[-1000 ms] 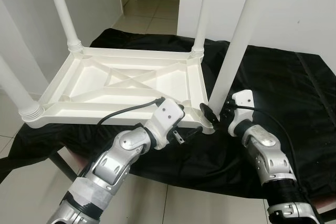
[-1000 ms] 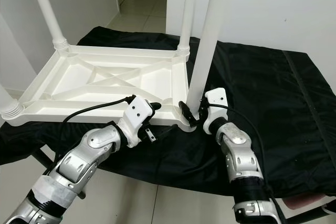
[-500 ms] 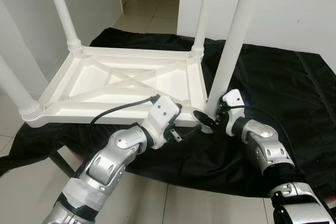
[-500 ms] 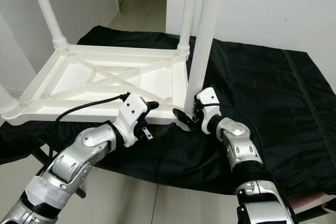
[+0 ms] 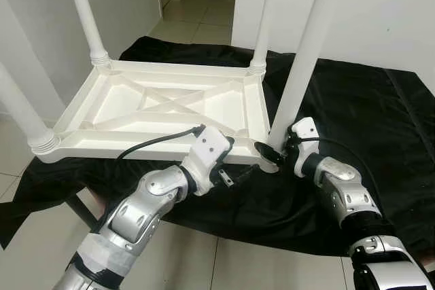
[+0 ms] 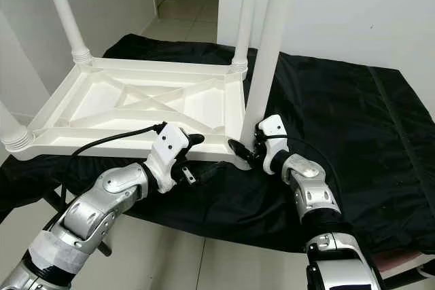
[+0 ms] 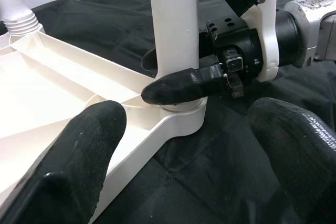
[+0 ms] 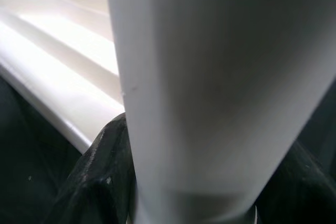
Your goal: Building children table
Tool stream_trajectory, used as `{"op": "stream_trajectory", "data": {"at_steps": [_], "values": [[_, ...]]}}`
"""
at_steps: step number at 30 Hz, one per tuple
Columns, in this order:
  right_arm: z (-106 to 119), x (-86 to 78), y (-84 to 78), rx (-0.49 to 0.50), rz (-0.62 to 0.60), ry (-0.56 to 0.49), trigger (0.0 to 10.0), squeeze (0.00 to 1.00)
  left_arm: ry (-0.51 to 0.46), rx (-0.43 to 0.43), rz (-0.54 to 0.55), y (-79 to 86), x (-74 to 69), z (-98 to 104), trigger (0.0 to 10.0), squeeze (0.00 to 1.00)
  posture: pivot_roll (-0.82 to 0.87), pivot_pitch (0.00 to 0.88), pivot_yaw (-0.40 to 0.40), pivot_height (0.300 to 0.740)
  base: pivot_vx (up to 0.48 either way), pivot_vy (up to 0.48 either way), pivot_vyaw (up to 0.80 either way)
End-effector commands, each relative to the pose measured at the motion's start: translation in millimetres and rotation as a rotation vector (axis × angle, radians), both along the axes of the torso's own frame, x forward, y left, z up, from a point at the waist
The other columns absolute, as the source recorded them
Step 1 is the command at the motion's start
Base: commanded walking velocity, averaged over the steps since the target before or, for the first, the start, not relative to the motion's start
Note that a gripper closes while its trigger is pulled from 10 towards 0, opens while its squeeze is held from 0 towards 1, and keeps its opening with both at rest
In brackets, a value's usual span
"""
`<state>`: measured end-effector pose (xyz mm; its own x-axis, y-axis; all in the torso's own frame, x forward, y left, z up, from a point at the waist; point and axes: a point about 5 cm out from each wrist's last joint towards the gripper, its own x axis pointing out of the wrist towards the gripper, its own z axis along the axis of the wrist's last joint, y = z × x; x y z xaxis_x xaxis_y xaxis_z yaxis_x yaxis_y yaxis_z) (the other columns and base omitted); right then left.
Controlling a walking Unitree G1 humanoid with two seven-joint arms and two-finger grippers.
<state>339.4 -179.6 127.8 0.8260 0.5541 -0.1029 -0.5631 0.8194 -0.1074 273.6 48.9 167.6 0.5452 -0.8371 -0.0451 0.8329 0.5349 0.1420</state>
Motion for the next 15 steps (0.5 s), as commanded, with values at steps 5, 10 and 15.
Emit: {"op": "stream_trajectory", "data": {"at_steps": [5,10,15], "values": [[-13,-8.9,-0.3,0.070,-0.218,0.053,10.0,0.00,0.023,0.021,-0.120,-3.9,-5.0,-2,10.0,0.00,-0.04,0.000,-0.021,0.740,0.000,0.000,0.00],[-10,-17.9,13.1,0.150,-0.433,0.041,10.0,0.00,0.029,0.017,-0.116,-4.3,-5.3,-4,10.0,0.00,-0.04,0.000,-0.027,0.740,0.000,0.000,0.00],[-13,-26.7,24.1,0.202,-0.649,0.032,10.0,0.00,0.032,0.012,-0.105,-3.4,-4.7,-4,10.0,0.00,-0.04,0.000,-0.034,0.740,0.000,0.000,0.00]]}}
